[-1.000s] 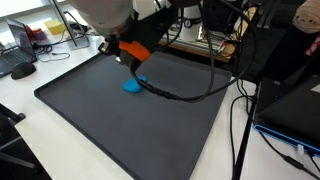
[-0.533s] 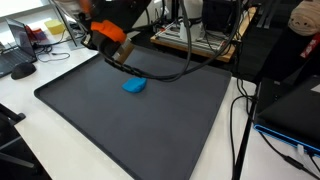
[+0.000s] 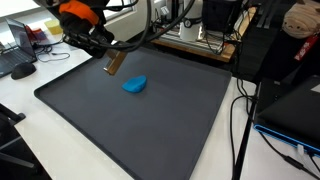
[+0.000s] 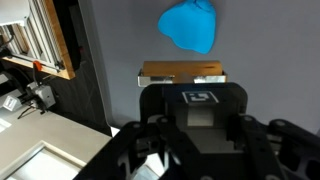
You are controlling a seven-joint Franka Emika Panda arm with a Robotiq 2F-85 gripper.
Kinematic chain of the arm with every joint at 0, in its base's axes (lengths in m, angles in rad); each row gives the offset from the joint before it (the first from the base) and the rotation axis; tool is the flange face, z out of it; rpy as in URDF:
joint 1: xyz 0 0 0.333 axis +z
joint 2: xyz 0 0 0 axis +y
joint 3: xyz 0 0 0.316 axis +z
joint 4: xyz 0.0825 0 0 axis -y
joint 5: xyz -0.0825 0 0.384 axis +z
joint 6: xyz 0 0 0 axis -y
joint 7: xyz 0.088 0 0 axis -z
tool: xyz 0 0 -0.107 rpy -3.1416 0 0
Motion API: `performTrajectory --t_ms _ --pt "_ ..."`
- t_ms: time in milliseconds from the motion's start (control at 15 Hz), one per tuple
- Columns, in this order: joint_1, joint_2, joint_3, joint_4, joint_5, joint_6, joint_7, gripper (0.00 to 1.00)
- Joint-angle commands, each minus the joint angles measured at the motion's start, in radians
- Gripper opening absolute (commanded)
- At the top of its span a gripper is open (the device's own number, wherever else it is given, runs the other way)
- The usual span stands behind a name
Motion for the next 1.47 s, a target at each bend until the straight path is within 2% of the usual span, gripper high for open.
performTrajectory --t_ms 0,267,333,400,667,733,1133,1400 --pt "-0.037 -0.018 0.020 0.000 0.034 0.019 -0.081 0.22" --pt "-0.055 -0.020 0.020 -0.010 0.026 0.013 -0.213 0.22" --pt "-0.053 -0.020 0.012 -0.011 0.024 0.003 -0.206 0.22" --pt "-0.043 -0.003 0.000 -0.007 0.014 0.023 -0.177 0.47" --pt "-0.045 -0.003 -0.001 -0.008 0.014 0.023 -0.195 0.47" --pt "-0.050 -0.008 0.006 -0.012 0.021 0.009 -0.210 0.22" --pt "-0.150 -0.026 0.052 -0.031 0.106 -0.069 -0.406 0.22" --pt "-0.256 -0.021 0.086 -0.028 0.207 -0.069 -0.501 0.22"
